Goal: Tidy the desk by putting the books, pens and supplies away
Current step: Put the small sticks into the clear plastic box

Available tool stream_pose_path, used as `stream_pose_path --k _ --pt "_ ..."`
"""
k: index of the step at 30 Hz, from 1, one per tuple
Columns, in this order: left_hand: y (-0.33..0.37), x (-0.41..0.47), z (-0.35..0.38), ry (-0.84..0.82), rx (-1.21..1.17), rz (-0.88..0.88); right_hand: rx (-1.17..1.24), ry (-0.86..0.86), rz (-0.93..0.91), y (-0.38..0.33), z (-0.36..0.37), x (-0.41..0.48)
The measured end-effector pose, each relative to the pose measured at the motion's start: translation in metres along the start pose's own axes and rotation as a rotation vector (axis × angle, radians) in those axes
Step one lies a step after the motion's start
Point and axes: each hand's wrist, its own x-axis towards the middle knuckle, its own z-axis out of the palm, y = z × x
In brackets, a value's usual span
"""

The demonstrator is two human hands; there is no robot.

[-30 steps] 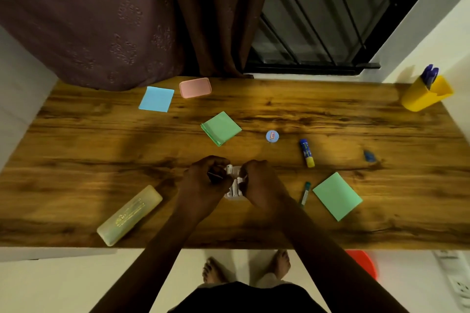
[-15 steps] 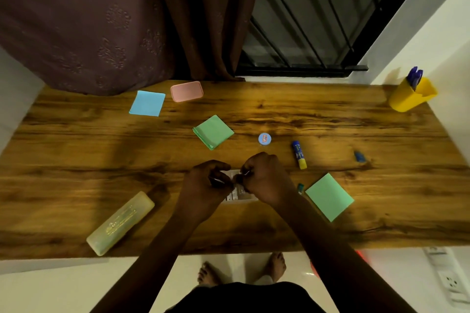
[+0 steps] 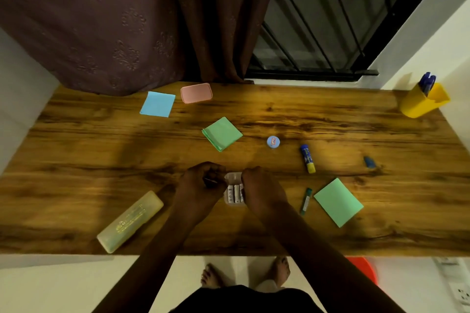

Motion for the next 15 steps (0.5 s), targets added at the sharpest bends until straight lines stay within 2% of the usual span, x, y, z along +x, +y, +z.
stream_pose_path --k 4,7,10,13,15 --pt "-0.002 0.004 -0.004 0.01 0.036 -0.011 0.031 0.013 -0.001 0.002 -0.002 0.003" --pt "-0.005 0.011 -0.008 0.025 0.015 -0.035 0.165 0.072 0.008 0.003 -0.013 0.011" --pt "-0.005 0.021 -0.015 0.052 0.006 -0.034 0.44 0.104 -0.009 0.007 -0.028 0.021" --pt "-0.007 0.036 -0.026 0.117 0.009 -0.02 0.893 0.041 0.005 0.003 -0.044 0.031" --pt "-0.009 0.05 -0.033 0.154 0.007 -0.002 0.993 0.039 0.014 -0.001 -0.05 0.044"
